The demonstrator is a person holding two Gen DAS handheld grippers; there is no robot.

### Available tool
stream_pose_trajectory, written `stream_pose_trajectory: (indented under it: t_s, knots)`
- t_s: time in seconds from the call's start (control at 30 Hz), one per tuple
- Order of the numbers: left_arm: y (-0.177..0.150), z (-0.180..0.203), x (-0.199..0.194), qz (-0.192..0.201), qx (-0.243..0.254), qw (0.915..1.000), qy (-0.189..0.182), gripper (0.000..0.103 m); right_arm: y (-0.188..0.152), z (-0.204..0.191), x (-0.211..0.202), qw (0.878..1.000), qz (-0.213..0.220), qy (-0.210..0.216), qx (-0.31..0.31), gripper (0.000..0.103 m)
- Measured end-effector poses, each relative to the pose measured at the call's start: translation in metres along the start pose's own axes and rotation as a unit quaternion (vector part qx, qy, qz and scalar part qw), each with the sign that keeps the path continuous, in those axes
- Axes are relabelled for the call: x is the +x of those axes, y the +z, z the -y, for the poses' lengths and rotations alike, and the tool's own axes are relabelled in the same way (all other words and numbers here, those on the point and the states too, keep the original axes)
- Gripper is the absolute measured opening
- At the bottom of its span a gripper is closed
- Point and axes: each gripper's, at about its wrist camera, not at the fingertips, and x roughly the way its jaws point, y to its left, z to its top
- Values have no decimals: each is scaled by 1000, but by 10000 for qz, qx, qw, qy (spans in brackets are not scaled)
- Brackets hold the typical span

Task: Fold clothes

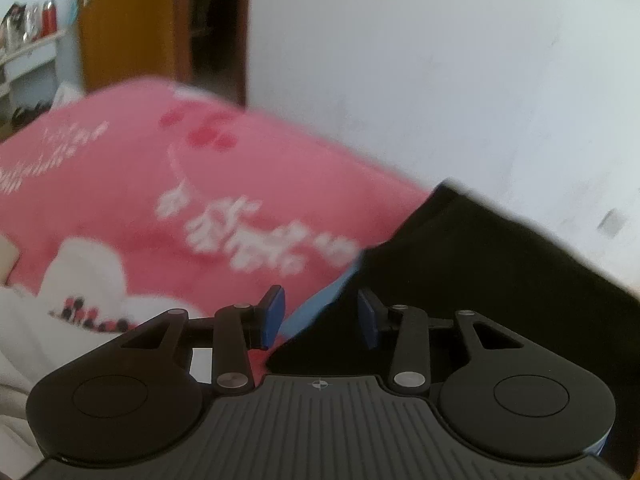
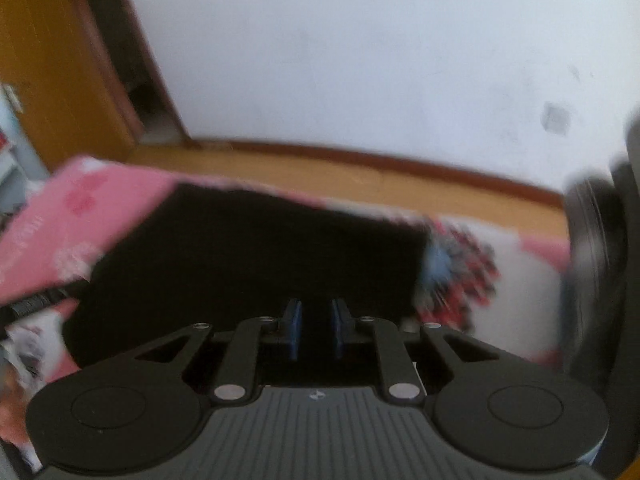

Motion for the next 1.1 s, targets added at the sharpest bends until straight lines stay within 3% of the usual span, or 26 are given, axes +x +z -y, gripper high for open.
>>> stream_pose_trajectory:
  t_s: [0.1, 0.17, 0.33, 0.4, 0.5, 0.6, 0.67, 0.7, 0.73, 0.8, 0.87, 0.93, 1.1]
  knots:
    - [3, -13, -6, 67, -267, 9996, 51, 40, -9, 11, 1, 9992, -22, -331, 241, 18]
    - [5, -18, -20, 128, -222, 9996, -140, 40, -16, 13, -3, 9989, -7, -367, 297, 18]
    - [-6, -13, -65, 207, 528, 9970, -534, 43, -51, -23, -37, 9950, -6, 821, -566, 18]
    - [-10, -14, -78, 60, 611, 9960, -651, 43, -68, -34, -36, 9917, -258, 972, -805, 18]
    - [-13, -22, -103, 5, 575, 9948, -837, 45, -94, -37, -32, 9923, -727, 492, -878, 18]
    - [-19, -26, -134, 139, 757, 9912, -1073, 71, -104, -36, -55, 9956, -745, 191, -542, 18]
    - [-27, -25, -149, 222, 996, 9875, -1201, 97, -108, -38, -74, 9972, -674, 32, -327, 19]
    - [-32, -24, -156, 234, 1097, 9856, -1269, 101, -109, -44, -85, 9977, -613, -27, -298, 23]
    - [-38, -24, -163, 237, 1173, 9836, -1349, 102, -111, -50, -95, 9980, -567, -83, -276, 27]
    - [-48, -24, -175, 209, 1199, 9814, -1482, 103, -115, -60, -109, 9984, -496, -224, -178, 45]
    - [-55, -28, -185, 109, 1040, 9824, -1550, 103, -121, -67, -120, 9981, -475, -384, -19, 49]
    - [-62, -36, -194, 67, 856, 9831, -1614, 103, -128, -70, -130, 9970, -531, -539, 166, 60]
    - [-77, -52, -231, 182, 784, 9843, -1568, 103, -148, -82, -162, 9935, -564, -950, 280, 67]
